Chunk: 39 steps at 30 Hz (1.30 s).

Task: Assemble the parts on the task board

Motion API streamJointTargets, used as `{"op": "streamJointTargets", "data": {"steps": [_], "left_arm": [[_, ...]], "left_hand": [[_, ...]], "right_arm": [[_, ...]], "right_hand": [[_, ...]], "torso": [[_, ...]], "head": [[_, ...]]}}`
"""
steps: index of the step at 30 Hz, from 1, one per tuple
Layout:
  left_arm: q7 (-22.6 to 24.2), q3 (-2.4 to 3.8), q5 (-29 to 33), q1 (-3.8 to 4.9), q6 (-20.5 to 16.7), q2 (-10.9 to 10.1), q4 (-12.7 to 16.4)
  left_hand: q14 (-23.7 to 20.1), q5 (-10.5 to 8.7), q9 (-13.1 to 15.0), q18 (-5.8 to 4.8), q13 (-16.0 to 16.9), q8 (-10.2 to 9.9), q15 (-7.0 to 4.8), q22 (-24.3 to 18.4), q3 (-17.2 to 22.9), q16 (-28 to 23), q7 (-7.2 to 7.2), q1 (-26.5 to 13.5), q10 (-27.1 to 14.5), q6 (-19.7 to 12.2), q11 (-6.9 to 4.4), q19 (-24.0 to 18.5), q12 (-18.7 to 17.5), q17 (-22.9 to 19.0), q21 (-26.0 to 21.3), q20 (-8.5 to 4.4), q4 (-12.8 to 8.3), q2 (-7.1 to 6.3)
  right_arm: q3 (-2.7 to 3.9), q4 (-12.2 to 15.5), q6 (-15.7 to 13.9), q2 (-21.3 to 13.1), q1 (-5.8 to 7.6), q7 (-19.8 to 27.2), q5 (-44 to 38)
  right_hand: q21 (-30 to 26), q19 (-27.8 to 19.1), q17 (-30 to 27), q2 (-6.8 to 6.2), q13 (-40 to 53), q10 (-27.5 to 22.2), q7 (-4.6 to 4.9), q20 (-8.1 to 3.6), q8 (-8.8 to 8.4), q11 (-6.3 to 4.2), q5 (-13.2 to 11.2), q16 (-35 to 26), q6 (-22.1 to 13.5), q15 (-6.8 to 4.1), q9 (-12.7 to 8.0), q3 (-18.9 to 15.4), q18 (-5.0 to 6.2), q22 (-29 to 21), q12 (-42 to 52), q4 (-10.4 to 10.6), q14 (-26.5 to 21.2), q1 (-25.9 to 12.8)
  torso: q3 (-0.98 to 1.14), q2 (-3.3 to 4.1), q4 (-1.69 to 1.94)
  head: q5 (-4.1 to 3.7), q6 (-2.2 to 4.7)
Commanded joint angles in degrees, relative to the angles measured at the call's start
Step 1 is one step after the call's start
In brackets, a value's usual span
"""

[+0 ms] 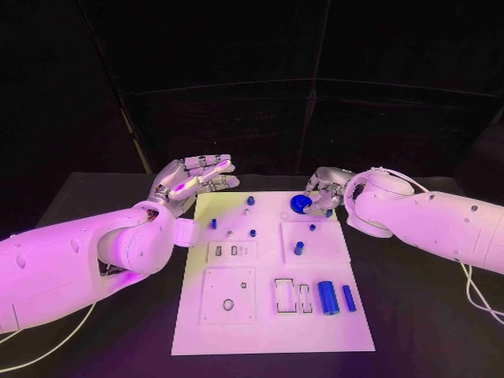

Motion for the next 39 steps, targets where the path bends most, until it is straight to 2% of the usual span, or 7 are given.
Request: {"op": "streamJointTargets", "data": {"steps": [1, 13, 18, 39], "left_arm": [[0.3, 0.05, 0.0, 0.07, 0.8, 0.1, 0.0], [0.2, 0.05, 0.0, 0.06, 0.9, 0.1, -0.1], [0.2, 0.05, 0.0, 0.06, 0.9, 0.1, -0.1], [0.0, 0.05, 0.0, 0.06, 0.9, 0.0, -0.2]], "left_hand": [[0.4, 0.18, 0.0, 0.21, 0.0, -0.2, 0.06, -0.1, 0.1, -0.2, 2.05, 0.1, 0.0, -0.4, 0.03, 0.2, -0.4, 0.0, -0.3, 0.17, -0.3, 0.48], [0.4, 0.18, 0.0, 0.21, 0.0, -0.2, 0.06, -0.1, 0.1, -0.2, 2.05, 0.1, 0.0, -0.4, 0.03, 0.2, -0.4, 0.0, -0.3, 0.17, -0.3, 0.48], [0.4, 0.18, 0.0, 0.21, 0.0, -0.2, 0.06, -0.1, 0.1, -0.2, 2.05, 0.1, 0.0, -0.4, 0.03, 0.2, -0.4, 0.0, -0.3, 0.17, -0.3, 0.48], [0.5, 0.18, 0.0, 0.22, 0.0, -0.2, 0.03, -0.1, 0.0, -0.3, 2.01, 0.1, 0.0, -0.3, 0.00, 0.3, -0.4, 0.0, -0.3, 0.16, -0.5, 0.57]], "right_arm": [[0.05, 0.0, 0.7, 0.1, 0.08, -0.1, -0.8], [0.05, -0.2, -0.1, 0.3, 0.05, -0.1, -0.6], [0.05, -0.3, -1.3, 0.6, 0.05, -0.9, -0.6], [0.05, 0.3, -3.1, 1.2, 0.03, -1.6, -1.6]], "right_hand": [[0.2, 1.3, 0.1, 0.05, 9.4, 2.1, -0.07, -0.15, 0.35, -0.04, 0.2, -0.2, 0.5, 0.07, -0.1, 0.1, -1.07, 2.3, 0.7, -0.3, 1.3, -0.7], [0.5, 1.5, 0.1, 0.90, 10.8, 3.1, -0.22, -0.18, 0.74, -0.15, 0.1, -0.2, 1.3, 0.01, -0.1, 0.3, -1.18, 2.9, 1.6, -0.5, 1.3, -1.3], [0.6, 1.6, 0.1, 1.24, 10.9, 3.1, -0.10, -0.18, 0.72, -0.08, 0.1, -0.2, 1.4, 0.04, -0.1, 0.4, -1.22, 3.1, 1.7, -0.4, 1.3, -1.6], [0.7, 1.7, 0.1, 1.07, 10.5, 2.8, 0.13, -0.11, 0.40, 0.11, -0.2, -0.2, 0.8, 0.14, -0.3, 0.4, -1.30, 3.5, 1.4, -1.0, 1.3, -1.4]], "torso": [[-0.02, 0.01, 0.00], [-0.03, 0.00, 0.03], [-0.02, 0.01, 0.07], [-0.02, -0.04, 0.02]], "head": [[0.06, -0.06], [0.00, -0.20], [-0.02, -0.31], [0.21, -0.49]]}}
